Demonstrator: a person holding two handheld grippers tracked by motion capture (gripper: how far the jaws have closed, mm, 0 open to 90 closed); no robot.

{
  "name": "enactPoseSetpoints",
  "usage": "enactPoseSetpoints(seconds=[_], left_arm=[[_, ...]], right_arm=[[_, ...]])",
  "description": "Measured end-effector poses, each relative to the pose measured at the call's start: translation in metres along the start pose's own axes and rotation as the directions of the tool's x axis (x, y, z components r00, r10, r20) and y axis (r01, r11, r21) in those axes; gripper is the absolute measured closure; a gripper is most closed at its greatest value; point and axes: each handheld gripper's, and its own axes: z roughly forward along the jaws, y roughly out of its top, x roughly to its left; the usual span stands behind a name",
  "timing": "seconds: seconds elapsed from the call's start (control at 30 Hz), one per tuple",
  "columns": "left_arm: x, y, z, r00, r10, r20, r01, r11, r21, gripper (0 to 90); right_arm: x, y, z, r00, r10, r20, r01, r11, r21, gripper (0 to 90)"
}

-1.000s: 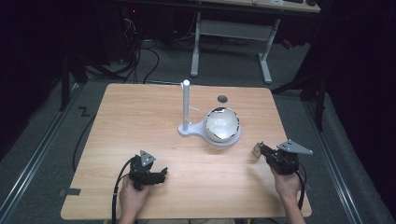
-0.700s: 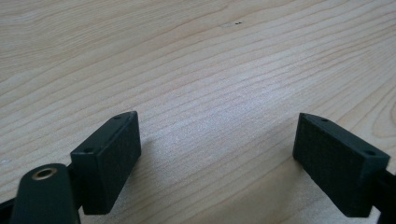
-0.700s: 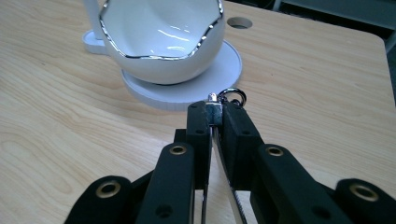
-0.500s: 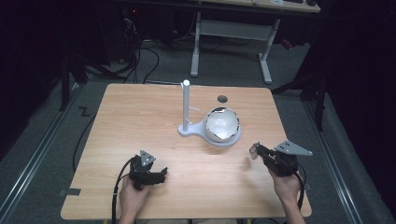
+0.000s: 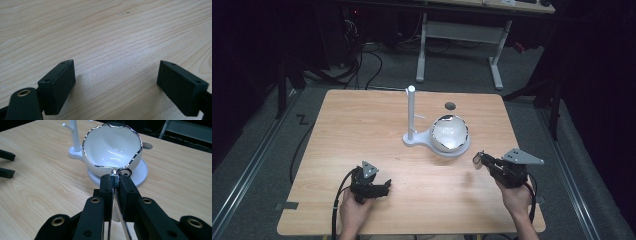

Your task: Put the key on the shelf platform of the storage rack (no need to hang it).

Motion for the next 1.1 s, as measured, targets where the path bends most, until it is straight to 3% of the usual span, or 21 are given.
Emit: enactPoseSetpoints(seconds=[0.43,1.1], left_arm=[[0.000,0.000,0.000,1.0000,0.000,0.000,0.000,1.0000,0.000,15.5],[0.000,0.000,0.000,1.0000,0.000,0.000,0.000,1.0000,0.000,15.5]], right_arm=[[0.009,0.014,0.005,0.9986,-0.017,-0.049,0.017,1.000,-0.015,82.3],[0.022,0.056,0.022,0.9893,-0.093,-0.113,0.088,0.995,-0.044,82.3]])
